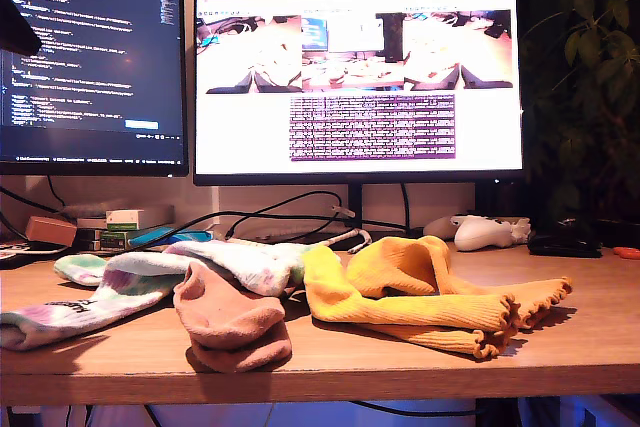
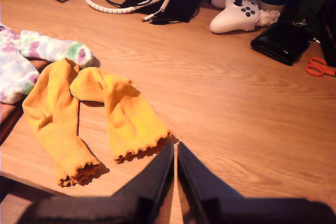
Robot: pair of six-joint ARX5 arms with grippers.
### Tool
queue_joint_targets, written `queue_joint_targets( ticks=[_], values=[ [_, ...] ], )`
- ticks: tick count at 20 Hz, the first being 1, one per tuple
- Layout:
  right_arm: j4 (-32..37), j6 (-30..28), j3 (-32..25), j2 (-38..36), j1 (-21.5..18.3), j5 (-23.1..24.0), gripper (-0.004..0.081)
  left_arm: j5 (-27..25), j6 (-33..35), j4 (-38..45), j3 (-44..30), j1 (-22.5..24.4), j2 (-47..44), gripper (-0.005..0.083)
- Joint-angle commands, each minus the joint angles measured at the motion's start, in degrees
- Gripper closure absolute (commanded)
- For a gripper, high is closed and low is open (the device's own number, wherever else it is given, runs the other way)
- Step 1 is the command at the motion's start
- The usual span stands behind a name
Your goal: Pair up the socks based on colour and pattern, by placing them on top of one another
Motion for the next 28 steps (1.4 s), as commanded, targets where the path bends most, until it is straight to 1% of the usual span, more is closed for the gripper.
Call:
queue_joint_targets(
  ticks=[1, 4, 6, 8, 13, 14, 17, 21, 25, 28],
  values=[
    [1.57, 0.46, -0.72, 0.07, 0.24, -1.64, 0.078, 1.46, 0.04, 2.51, -1.57, -0.15, 0.5, 0.0795],
    [2.97, 0.48, -0.46, 2.54, 0.24, -3.34, 0.078, 5.88, 0.04, 6.05, -1.57, -0.28, 3.34, 0.0795],
    [3.06, 0.46, 0.42, 5.92, 0.24, -4.57, 0.078, 8.33, 0.04, 6.99, -1.57, -0.98, 6.05, 0.0795],
    [3.5, 0.46, 1.99, 10.51, 0.24, -5.79, 0.078, 9.62, 0.04, 8.61, -1.57, -2.12, 9.14, 0.0795],
    [3.82, 0.48, 7.74, 25.27, 0.24, -10.71, 0.078, 10.36, 0.07, 14.75, -1.57, -4.37, 15.21, 0.0795],
    [3.82, 0.57, 8.94, 29.24, 0.24, -10.78, 0.078, 10.51, 0.09, 15.98, -1.57, -4.48, 16.04, 0.0795],
    [4.15, 1.73, 13.03, 37.97, 0.24, -10.78, 0.078, 11.54, 0.09, 19.39, -1.55, -4.59, 18.53, 0.0795],
    [8.39, 1.73, 17.49, 47.95, 0.24, -11.06, 0.078, 12.74, 0.5, 25.77, -1.55, -4.61, 22.86, 0.0795],
    [12.79, 1.51, 20.61, 57.83, 0.24, -16.57, 0.078, 12.79, 0.66, 30.45, -1.29, -4.59, 27.89, 0.0795],
    [15.96, 1.05, 21.16, 64.65, 0.24, -18.01, 0.078, 12.79, 1.81, 32.37, -0.94, -4.59, 30.88, 0.0795]
  ],
)
